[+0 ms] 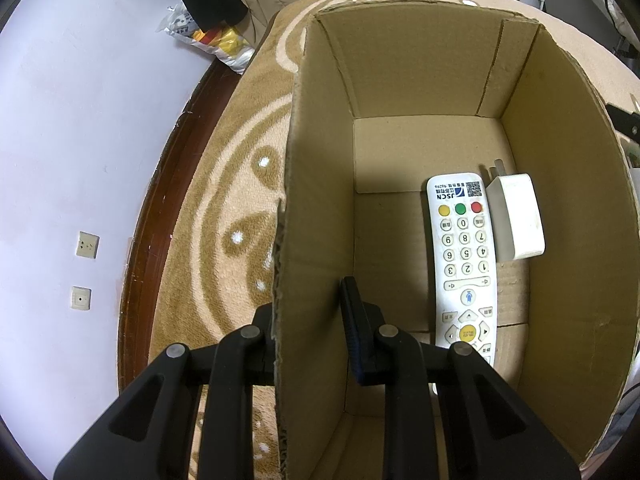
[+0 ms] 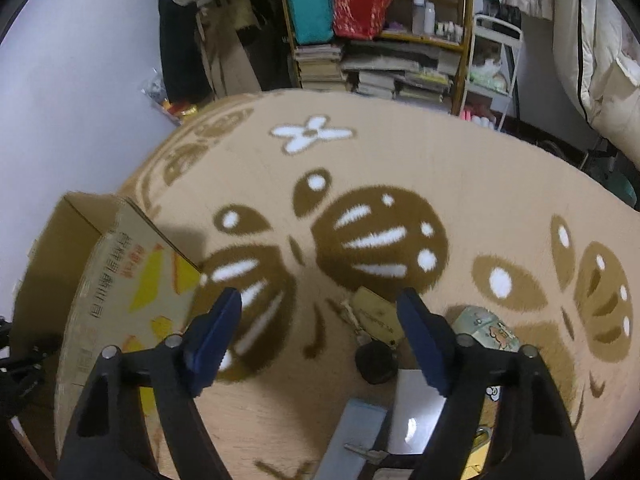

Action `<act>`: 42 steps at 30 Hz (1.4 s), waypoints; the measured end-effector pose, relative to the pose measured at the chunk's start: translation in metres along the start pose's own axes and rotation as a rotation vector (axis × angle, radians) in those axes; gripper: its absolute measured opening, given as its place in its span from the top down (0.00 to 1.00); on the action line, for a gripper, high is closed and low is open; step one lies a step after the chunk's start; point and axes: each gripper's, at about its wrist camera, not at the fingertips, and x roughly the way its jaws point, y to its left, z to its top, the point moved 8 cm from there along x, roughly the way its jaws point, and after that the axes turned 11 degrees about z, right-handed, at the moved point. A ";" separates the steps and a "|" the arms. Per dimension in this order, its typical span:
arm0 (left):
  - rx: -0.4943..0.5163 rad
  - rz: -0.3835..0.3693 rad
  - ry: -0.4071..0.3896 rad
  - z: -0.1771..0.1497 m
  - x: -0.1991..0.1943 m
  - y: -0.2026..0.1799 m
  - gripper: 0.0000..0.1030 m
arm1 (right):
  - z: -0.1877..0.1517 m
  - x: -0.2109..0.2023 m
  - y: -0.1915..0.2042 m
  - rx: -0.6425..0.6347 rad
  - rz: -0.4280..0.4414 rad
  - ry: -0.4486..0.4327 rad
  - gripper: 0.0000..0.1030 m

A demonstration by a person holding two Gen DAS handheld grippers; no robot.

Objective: Organize rigid objects
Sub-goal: 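Grasp the black NFC card reader with the right tool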

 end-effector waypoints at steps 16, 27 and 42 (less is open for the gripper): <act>0.003 0.002 0.001 0.002 0.003 0.004 0.78 | -0.028 0.039 -0.030 0.062 -0.052 0.124 0.24; 0.012 0.016 -0.005 0.001 0.003 0.003 0.78 | -0.032 0.052 -0.033 0.052 -0.084 0.158 0.24; 0.021 0.034 -0.005 0.002 0.002 -0.003 0.77 | -0.030 0.043 -0.038 0.062 -0.065 0.096 0.50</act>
